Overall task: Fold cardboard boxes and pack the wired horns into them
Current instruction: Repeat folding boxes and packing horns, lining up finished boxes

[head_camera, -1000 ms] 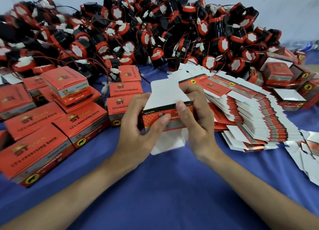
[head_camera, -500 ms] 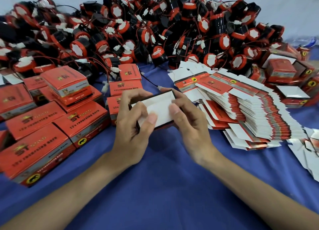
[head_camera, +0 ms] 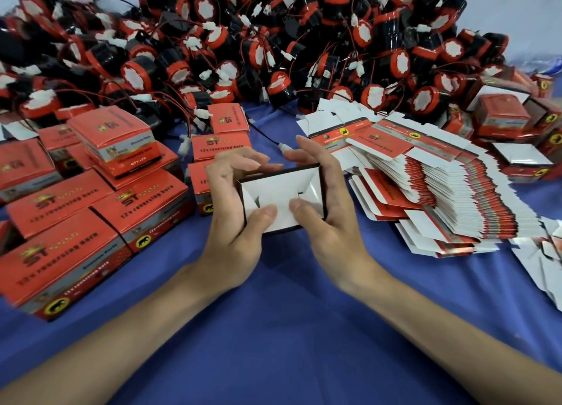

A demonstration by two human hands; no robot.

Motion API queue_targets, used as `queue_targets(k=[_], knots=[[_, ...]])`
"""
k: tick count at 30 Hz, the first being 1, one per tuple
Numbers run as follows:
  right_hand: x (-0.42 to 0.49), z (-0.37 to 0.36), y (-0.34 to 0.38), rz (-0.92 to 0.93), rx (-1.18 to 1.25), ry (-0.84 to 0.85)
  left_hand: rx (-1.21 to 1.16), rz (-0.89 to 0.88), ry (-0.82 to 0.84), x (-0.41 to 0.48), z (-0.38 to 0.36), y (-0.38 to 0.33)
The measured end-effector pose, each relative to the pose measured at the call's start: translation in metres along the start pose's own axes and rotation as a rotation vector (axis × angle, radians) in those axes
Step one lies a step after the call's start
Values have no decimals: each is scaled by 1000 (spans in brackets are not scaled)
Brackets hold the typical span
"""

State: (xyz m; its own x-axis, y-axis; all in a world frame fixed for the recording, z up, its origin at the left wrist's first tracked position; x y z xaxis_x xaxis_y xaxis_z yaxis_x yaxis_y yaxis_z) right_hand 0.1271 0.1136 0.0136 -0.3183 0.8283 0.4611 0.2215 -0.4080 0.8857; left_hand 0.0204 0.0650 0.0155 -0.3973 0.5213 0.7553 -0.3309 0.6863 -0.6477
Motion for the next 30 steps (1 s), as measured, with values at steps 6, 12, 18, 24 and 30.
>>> queue_targets(k=[6,12,18,24,30], knots=[[0,0,0,-20,39,-26,16,-16,1,0,-2,-3],[6,9,3,-95,184,-21,148,-95,-18,-1,-1,-5],[16,18,4,-251,383,-219,156,121,-15,-2,0,5],[5,9,-5,-498,446,-290,239,49,-178,2,9,0],[-19,-16,-3,-537,520,-31,294,-121,-238,-1,9,-7]])
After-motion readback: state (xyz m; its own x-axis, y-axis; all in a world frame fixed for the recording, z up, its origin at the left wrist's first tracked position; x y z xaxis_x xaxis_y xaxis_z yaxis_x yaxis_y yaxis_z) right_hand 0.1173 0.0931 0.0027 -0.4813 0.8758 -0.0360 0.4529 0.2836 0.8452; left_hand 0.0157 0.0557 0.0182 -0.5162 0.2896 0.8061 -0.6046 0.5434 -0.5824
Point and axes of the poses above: each hand's wrist, its own x-axis towards the middle knuckle, its own z-axis out of the back of the hand, y = z × x, the point moved 5 cm from there along x, towards the middle knuckle, and after that the axes turned 12 degrees about -y, right-handed, at the moved point
